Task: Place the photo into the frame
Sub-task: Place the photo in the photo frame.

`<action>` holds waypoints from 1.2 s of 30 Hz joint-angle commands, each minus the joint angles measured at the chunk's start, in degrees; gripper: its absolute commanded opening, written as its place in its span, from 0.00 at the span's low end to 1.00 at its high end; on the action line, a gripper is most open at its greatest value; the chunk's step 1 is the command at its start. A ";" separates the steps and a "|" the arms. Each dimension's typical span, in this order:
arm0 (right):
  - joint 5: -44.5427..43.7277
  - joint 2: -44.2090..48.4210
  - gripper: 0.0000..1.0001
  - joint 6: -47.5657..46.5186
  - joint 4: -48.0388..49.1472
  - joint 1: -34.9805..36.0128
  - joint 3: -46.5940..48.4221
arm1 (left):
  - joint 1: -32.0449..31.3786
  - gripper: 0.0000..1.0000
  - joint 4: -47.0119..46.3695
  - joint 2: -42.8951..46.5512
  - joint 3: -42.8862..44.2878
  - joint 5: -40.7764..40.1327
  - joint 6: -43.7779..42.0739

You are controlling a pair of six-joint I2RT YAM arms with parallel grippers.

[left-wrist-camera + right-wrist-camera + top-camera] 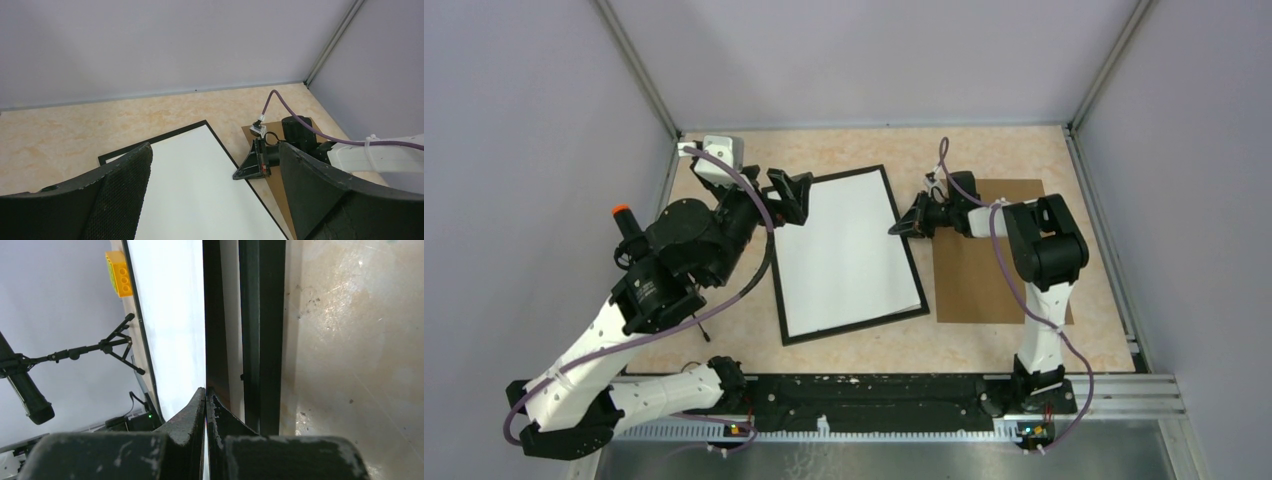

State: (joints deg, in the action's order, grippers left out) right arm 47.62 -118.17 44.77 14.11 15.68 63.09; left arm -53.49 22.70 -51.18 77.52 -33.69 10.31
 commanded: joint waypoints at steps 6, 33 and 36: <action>-0.06 0.11 0.00 -0.31 3.58 1.09 1.98 | 0.14 0.99 -2.57 -0.24 -0.35 0.33 -0.59; -11.04 3.86 0.35 -16.17 -23.61 3.38 13.17 | 0.12 0.99 -2.72 -0.01 -1.85 0.38 -0.33; -18.14 5.94 0.51 -21.38 -34.03 3.82 17.00 | 0.12 0.99 -3.50 0.22 -3.14 0.66 -0.05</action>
State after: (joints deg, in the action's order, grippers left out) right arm 39.07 -118.06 33.12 -4.58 18.35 74.08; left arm -53.49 22.31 -51.37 75.77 -33.69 10.33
